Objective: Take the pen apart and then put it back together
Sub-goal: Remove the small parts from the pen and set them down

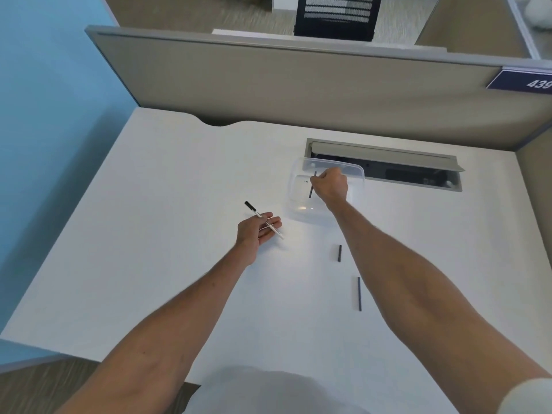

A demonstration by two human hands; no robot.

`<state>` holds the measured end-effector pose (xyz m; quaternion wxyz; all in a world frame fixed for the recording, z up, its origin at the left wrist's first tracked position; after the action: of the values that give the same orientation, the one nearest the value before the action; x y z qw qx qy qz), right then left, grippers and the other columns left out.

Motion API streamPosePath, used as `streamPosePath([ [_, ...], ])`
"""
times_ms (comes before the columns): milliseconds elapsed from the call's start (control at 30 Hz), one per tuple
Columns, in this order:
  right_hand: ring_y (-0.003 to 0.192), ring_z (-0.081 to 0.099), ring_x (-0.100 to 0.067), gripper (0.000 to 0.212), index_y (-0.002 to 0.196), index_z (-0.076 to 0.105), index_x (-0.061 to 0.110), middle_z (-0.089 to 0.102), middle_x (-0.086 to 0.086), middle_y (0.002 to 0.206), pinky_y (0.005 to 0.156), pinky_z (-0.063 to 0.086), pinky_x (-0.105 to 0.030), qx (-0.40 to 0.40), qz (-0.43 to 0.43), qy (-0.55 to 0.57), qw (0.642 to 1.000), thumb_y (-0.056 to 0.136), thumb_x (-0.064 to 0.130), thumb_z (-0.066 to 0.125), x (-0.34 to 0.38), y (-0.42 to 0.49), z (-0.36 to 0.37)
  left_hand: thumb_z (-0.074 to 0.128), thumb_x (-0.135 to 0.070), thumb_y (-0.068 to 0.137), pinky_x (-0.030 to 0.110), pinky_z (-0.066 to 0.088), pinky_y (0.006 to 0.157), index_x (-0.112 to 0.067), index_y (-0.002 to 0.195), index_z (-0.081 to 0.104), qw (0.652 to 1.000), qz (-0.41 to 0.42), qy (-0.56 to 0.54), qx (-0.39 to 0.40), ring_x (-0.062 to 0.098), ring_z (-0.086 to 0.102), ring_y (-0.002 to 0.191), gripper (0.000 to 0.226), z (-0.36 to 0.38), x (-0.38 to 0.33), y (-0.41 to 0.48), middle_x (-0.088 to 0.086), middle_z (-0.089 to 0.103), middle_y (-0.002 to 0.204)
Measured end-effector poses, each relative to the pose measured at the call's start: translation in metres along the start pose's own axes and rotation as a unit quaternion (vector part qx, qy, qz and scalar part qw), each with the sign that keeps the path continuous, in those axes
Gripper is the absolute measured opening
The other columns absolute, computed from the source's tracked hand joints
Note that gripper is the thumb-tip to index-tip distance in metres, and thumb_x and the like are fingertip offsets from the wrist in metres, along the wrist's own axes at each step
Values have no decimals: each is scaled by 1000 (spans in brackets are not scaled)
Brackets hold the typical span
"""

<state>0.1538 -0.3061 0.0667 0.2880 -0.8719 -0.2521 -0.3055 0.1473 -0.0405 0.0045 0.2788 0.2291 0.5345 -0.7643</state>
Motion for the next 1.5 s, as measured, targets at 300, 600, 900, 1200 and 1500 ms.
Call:
streamPosePath([
  [300,68,54,-27,16,75,58,4,63,-7,73,51,36,-28,-53,-39,44,997,90,8,55,-2,-15,-15,54,-10,108,32,68,80,5,132,68,1000,-6,-6,10,29,83,97,32,-5,9,-1,23,79,125],
  [600,66,58,-4,17,91,70,10,69,10,79,55,41,-11,-150,-105,123,975,100,19,60,-23,-77,-68,54,-8,108,29,67,68,5,130,68,1000,-12,-18,17,30,82,95,29,4,28,-29,25,78,125],
  [900,84,64,-19,13,94,68,22,70,14,93,69,42,-30,-153,-5,30,988,100,23,57,-144,-145,-74,53,-7,109,30,68,67,4,130,69,999,-31,14,22,30,81,92,28,17,53,-59,21,81,113],
  [1200,84,65,-27,15,94,68,21,72,5,91,66,46,-31,-105,102,-5,989,98,22,54,-239,-193,-69,50,-7,109,31,69,70,-1,125,70,998,-42,17,40,30,81,91,26,33,78,-83,22,78,128],
  [1500,90,68,-24,18,92,64,17,71,2,98,79,56,-39,-85,61,-24,994,93,34,68,-251,-202,-60,51,-6,109,31,69,67,0,127,68,997,-58,14,44,31,80,94,26,40,104,-97,23,77,131],
])
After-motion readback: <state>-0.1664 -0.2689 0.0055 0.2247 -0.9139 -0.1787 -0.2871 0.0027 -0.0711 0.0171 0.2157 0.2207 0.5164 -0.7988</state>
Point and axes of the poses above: each hand's wrist, its own y-axis towards the middle knuckle, its own z-axis out of the palm, x = y × z, the point moved 6 cm from there along y, towards the middle knuckle
